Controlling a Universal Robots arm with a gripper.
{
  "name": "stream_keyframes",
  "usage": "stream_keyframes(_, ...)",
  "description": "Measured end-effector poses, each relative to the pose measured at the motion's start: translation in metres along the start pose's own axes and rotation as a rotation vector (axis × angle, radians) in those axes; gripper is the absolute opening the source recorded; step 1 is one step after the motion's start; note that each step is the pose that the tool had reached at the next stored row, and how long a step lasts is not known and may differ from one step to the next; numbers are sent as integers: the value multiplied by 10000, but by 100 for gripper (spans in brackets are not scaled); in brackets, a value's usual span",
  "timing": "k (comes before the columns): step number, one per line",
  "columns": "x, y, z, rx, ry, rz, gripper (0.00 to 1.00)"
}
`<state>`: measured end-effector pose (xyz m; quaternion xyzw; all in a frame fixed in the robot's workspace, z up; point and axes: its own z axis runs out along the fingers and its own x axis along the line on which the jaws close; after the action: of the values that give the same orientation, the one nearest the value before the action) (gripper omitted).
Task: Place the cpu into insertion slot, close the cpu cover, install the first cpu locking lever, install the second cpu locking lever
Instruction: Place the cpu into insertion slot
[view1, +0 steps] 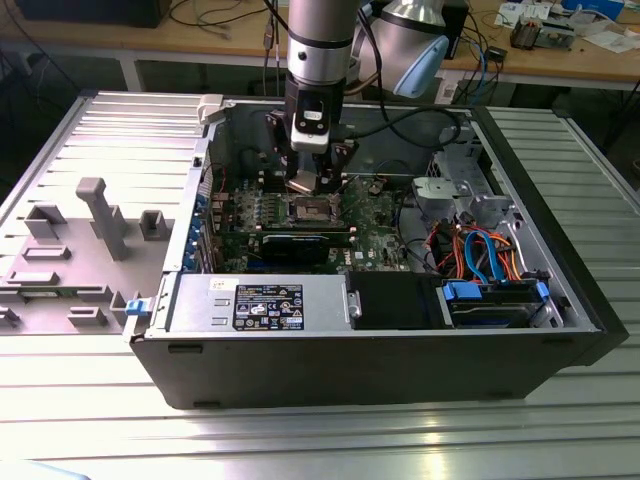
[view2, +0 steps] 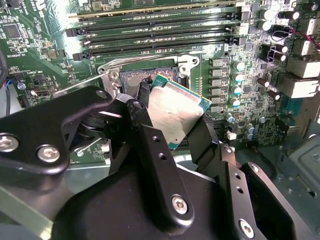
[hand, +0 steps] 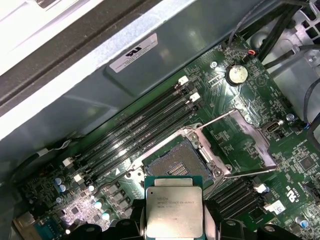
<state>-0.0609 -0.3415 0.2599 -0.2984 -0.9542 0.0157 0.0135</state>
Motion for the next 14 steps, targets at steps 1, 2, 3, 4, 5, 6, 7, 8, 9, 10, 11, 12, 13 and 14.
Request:
stream_keyframes(1, 0, 0, 0, 0, 0, 12, 55)
stream_keyframes(2, 0, 0, 1, -2, 1, 28, 55)
stream_keyframes(3, 0, 0, 1, -1, 1, 40, 55)
stream_keyframes(4, 0, 0, 1, -1, 2, 60, 55)
stream_keyframes(5, 0, 0, 1, -2, 3, 82, 55)
stream_keyframes(6, 0, 0, 2, -2, 4, 103, 55)
stream_keyframes(7, 0, 0, 2, -3, 5, 130, 55)
stream_keyframes(8, 0, 0, 2, -3, 5, 144, 55)
stream_keyframes(9, 0, 0, 3, -4, 6, 156, 55)
stream_keyframes(10, 0, 0, 3, -3, 7, 174, 55)
stream_keyframes(11, 0, 0, 3, -4, 7, 190, 55)
stream_keyframes(12, 0, 0, 3, -4, 7, 202, 55)
stream_keyframes(13, 0, 0, 4, -4, 8, 216, 55)
stream_keyframes(14, 0, 0, 4, -4, 8, 230, 55)
